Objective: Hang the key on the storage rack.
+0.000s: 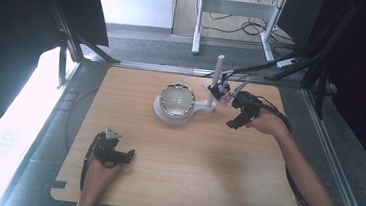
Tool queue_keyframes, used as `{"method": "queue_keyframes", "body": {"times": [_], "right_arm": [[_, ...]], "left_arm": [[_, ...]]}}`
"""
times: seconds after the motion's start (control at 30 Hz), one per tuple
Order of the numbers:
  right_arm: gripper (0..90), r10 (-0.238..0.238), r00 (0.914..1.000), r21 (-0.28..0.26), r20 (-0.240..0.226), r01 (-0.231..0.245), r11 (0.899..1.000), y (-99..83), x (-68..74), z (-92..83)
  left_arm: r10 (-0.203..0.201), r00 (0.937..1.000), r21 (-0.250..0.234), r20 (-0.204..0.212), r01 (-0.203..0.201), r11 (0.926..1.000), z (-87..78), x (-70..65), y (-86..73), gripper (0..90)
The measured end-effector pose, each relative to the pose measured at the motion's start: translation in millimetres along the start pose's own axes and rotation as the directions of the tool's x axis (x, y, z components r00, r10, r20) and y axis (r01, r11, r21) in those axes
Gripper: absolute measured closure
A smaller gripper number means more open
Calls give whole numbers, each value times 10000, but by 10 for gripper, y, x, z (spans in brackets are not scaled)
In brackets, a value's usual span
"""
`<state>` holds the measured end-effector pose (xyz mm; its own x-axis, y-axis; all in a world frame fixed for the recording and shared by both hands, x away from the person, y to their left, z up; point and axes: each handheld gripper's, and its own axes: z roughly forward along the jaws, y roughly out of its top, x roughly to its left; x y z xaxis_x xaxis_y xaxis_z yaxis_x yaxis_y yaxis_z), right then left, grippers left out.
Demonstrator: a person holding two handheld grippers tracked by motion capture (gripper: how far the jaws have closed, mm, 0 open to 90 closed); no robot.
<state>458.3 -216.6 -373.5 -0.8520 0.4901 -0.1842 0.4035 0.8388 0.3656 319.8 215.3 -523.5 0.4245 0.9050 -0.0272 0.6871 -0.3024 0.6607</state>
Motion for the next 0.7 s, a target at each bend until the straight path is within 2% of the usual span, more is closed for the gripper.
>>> {"method": "queue_keyframes", "body": {"times": [0.2,0.7], "right_arm": [[130,-185,9998,-178,-27,184,9997,-84,114,-33],[127,-15,10000,-603,4,16,9982,-407,309,-152]], "left_arm": [[15,10000,4,-1,-15,10000,0,1,0,2],[-9,10000,-17,-5,9,10000,1,-1,0,2]]}}
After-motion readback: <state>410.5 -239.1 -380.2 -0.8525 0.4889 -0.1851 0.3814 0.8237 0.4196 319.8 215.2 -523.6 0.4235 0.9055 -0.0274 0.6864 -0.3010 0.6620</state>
